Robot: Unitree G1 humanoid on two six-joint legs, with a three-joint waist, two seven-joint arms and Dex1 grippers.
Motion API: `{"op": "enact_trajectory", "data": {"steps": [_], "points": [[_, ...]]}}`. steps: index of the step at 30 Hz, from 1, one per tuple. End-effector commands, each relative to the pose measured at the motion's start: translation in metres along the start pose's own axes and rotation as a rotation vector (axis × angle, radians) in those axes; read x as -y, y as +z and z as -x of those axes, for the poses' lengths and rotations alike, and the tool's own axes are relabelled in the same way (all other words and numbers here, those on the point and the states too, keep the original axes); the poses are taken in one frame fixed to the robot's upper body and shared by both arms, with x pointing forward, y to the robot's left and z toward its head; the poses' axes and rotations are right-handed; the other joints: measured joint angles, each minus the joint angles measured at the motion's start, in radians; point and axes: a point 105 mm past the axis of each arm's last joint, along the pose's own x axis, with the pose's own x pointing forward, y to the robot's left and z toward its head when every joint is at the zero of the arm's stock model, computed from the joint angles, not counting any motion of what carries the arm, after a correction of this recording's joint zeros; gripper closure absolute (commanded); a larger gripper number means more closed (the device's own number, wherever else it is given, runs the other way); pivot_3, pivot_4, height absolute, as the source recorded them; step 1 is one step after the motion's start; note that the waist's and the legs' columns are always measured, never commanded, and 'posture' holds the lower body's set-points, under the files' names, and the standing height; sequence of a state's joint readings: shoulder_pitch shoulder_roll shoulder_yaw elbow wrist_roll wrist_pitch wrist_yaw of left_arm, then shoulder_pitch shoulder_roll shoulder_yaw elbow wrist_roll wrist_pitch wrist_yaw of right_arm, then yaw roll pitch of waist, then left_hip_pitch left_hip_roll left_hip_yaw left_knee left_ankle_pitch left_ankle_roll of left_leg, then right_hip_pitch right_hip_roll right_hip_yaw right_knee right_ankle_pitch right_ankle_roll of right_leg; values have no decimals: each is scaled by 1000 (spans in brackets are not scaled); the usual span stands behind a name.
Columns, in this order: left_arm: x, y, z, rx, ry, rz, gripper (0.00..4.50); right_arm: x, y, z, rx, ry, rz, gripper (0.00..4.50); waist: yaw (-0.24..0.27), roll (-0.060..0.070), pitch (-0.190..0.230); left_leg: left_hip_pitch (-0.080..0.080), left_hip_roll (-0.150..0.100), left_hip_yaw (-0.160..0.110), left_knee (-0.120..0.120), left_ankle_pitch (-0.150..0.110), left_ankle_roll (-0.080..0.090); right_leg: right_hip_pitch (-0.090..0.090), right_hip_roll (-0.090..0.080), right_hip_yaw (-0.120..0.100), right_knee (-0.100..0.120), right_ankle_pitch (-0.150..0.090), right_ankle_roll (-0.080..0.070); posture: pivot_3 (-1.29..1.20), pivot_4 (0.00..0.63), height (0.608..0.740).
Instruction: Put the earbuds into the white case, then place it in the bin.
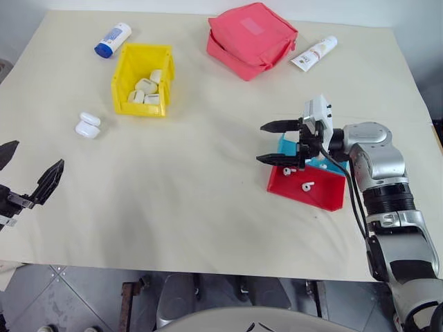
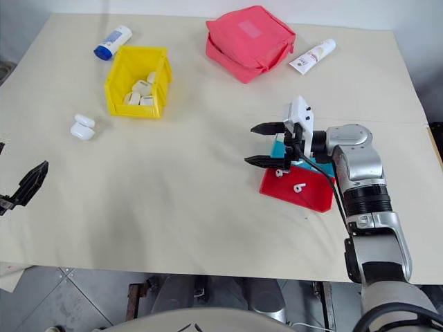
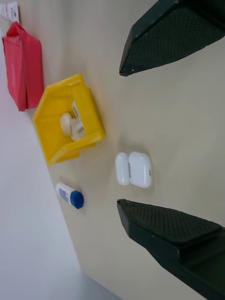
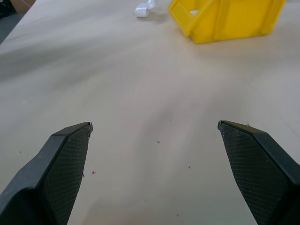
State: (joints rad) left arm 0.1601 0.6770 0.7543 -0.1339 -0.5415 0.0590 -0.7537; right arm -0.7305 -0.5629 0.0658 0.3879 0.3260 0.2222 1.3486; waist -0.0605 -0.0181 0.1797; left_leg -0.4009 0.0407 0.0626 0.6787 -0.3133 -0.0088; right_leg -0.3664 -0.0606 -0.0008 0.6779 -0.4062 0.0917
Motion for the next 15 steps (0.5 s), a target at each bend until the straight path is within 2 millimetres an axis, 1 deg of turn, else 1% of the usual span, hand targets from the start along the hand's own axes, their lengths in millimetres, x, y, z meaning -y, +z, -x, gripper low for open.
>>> {"op": "enact_trajectory", "data": {"steps": [1, 5, 8, 10, 13, 15], "points": [[-4, 6, -2, 13, -3, -41, 26, 2, 14, 10, 35, -32, 38, 0, -1, 0, 0, 0, 0, 0, 0, 0, 0, 0, 0, 0, 0, 0, 0, 0, 150, 740], [-9, 2, -3, -7, 38, -23, 26, 1, 13, 12, 30, -40, 33, 0, 0, 0, 0, 0, 0, 0, 0, 0, 0, 0, 0, 0, 0, 0, 0, 0, 150, 740], [-8, 5, -1, -4, 40, -39, 26, 2, 13, 13, 30, -39, 32, 0, 1, 0, 0, 0, 0, 0, 0, 0, 0, 0, 0, 0, 0, 0, 0, 0, 150, 740], [-10, 6, 5, -11, 63, -47, 26, 3, 14, 12, 32, -37, 33, 0, 0, 0, 0, 0, 0, 0, 0, 0, 0, 0, 0, 0, 0, 0, 0, 0, 150, 740], [-19, 2, 18, -67, 131, -60, 26, 4, 16, 11, 37, -33, 35, 0, -3, 0, 0, 0, 0, 0, 0, 0, 0, 0, 0, 0, 0, 0, 0, 0, 150, 740], [-18, 5, 29, -60, 128, -43, 26, 5, 16, 10, 36, -27, 37, 0, -3, 0, 0, 0, 0, 0, 0, 0, 0, 0, 0, 0, -1, 0, 0, 0, 150, 740]]}}
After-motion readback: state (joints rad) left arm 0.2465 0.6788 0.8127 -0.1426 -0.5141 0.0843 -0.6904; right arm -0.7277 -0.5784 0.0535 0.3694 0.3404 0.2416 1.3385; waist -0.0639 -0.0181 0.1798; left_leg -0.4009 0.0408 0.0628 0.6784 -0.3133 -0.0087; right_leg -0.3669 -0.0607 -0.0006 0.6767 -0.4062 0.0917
